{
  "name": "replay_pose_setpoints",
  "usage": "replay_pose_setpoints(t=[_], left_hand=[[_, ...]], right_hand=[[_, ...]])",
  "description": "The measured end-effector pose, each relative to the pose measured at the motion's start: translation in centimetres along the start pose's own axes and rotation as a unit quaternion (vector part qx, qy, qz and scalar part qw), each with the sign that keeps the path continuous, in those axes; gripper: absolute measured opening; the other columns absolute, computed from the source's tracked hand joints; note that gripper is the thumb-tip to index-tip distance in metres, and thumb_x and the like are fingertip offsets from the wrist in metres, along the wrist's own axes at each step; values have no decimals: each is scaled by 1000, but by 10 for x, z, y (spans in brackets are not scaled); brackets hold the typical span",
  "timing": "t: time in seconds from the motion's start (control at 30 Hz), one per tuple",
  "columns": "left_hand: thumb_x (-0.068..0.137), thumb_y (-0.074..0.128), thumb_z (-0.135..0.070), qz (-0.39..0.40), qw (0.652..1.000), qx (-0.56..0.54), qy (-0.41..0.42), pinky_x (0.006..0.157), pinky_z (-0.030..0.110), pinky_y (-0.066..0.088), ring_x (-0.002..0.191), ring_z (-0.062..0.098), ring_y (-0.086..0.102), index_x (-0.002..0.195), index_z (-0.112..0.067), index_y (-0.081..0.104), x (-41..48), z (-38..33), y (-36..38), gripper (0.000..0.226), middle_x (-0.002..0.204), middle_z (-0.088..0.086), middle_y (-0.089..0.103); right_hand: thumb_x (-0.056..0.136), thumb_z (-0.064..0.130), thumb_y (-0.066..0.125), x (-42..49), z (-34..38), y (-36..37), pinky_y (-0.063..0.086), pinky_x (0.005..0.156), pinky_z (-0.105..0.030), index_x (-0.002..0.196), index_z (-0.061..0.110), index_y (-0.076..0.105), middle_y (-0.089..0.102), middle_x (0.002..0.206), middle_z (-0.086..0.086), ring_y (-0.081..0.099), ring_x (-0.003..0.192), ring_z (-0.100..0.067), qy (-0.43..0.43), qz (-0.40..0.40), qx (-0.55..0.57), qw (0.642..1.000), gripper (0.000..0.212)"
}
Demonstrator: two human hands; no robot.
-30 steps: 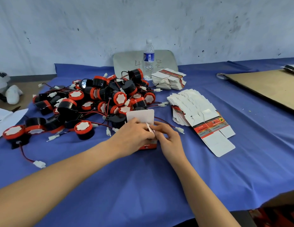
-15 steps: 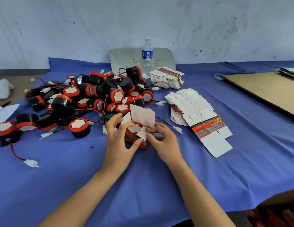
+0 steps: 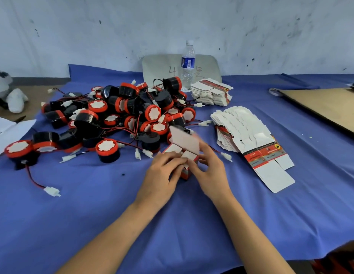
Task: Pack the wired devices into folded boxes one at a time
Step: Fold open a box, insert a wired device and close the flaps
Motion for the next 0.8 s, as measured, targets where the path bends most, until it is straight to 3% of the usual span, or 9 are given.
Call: replay_pose_setpoints(t=[0.03, 0.1, 0.23, 0.37, 0.53, 0.8], left_hand=[[90, 66, -9, -5, 1000, -13, -1, 99, 46, 47, 111, 17, 57, 109, -11, 73, 1, 1, -1, 21, 113, 2, 65], [87, 69, -11, 5, 998, -63, 12, 98, 41, 48, 107, 9, 58, 100, -10, 75, 1, 2, -3, 15, 111, -1, 67], [81, 73, -26, 86, 984, -147, 47, 102, 31, 44, 111, 1, 57, 99, -14, 75, -3, -6, 2, 22, 115, -13, 64], [78, 77, -27, 105, 984, -138, 33, 100, 31, 45, 115, 8, 57, 102, -13, 75, -4, -8, 7, 27, 119, -6, 63], [80, 79, -22, 124, 982, -140, 27, 100, 28, 44, 119, 8, 53, 104, -14, 73, -5, -9, 7, 26, 122, -4, 61], [85, 73, -20, 132, 984, -110, 51, 100, 24, 43, 120, 8, 50, 110, -20, 71, -7, -13, 10, 25, 124, -15, 53]], right_hand=[[88, 3, 64, 0, 3, -1, 49, 89, -25, 129, 28, 56, 64, 115, 9, 58, 107, -4, -20, -4, -26, 999, 49], [83, 6, 65, -3, 6, -1, 47, 86, -19, 112, 17, 63, 64, 113, 9, 59, 105, -4, -29, -5, -1, 1000, 32], [83, 34, 63, -10, 10, -13, 48, 75, -17, 85, 33, 59, 68, 103, 8, 65, 87, -9, -2, -75, 112, 991, 5], [87, 46, 49, -11, 16, -10, 45, 71, -14, 94, 30, 59, 67, 94, 11, 63, 82, -7, -26, -81, 77, 993, 20], [93, 42, 44, -12, 16, -10, 44, 82, -12, 107, 30, 66, 68, 104, 14, 63, 102, -7, -59, -91, 50, 993, 29], [91, 30, 43, -11, 20, -12, 45, 71, -14, 99, 31, 69, 68, 91, 18, 65, 87, -8, -70, -127, 3, 989, 28]])
Point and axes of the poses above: each hand's wrist, its own x-axis towards the middle knuckle, its own y-axis out of the palm, z = x × y, the point moved 5 cm from there along x, towards the middle knuckle
